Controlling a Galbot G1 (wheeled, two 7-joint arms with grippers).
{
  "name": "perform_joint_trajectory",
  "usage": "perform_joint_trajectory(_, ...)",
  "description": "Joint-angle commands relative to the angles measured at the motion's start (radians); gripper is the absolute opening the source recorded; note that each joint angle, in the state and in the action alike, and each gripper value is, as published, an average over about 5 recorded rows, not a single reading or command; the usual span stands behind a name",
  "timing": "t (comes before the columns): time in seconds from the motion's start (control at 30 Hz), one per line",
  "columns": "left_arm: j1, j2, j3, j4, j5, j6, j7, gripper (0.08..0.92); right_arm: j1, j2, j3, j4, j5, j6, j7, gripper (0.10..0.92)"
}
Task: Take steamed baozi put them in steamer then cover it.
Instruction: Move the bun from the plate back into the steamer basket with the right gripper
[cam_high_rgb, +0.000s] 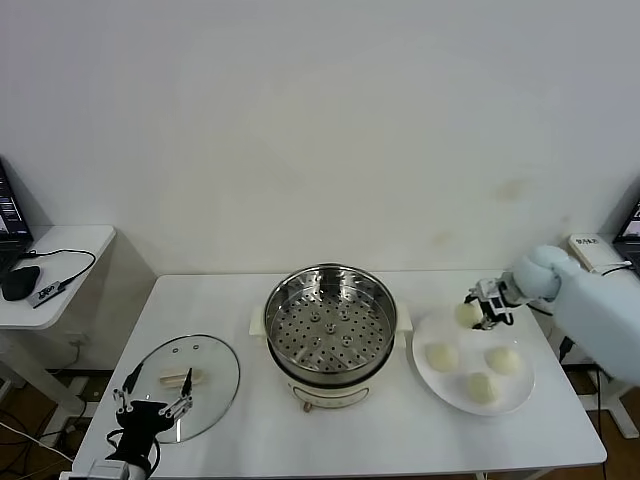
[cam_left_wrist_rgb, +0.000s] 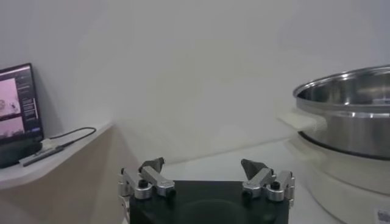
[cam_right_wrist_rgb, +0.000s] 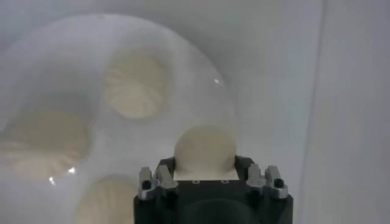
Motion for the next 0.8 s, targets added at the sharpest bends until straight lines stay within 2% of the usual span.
perform_joint_trajectory(0.03, -0.003, 0.004, 0.010, -0.006, 0.000, 0.000, -0.001, 0.823, 0.242, -0.092, -0.164, 0.153, 0.186, -0.030, 0.001, 0.611)
perform_joint_trajectory(0.2, -0.005, 0.009, 0.012, -0.012, -0.002, 0.000, -0.001, 0.823, 0.411, -0.026, -0.280, 0.186, 0.293, -0.053, 0.014, 0.611)
perform_joint_trajectory(0.43, -0.010, 0.017, -0.003, -0.008, -0.013, 0.001, -0.002, 0.823, 0.582, 0.158, -0.425, 0.181, 0.401, -0.051, 0.065, 0.611)
perform_joint_trajectory(0.8, -0.013, 0.008, -0.021, 0.005, -0.017, 0.001, -0.003, 0.823, 0.595, 0.414, -0.521, 0.127, 0.425, 0.018, 0.120, 0.611)
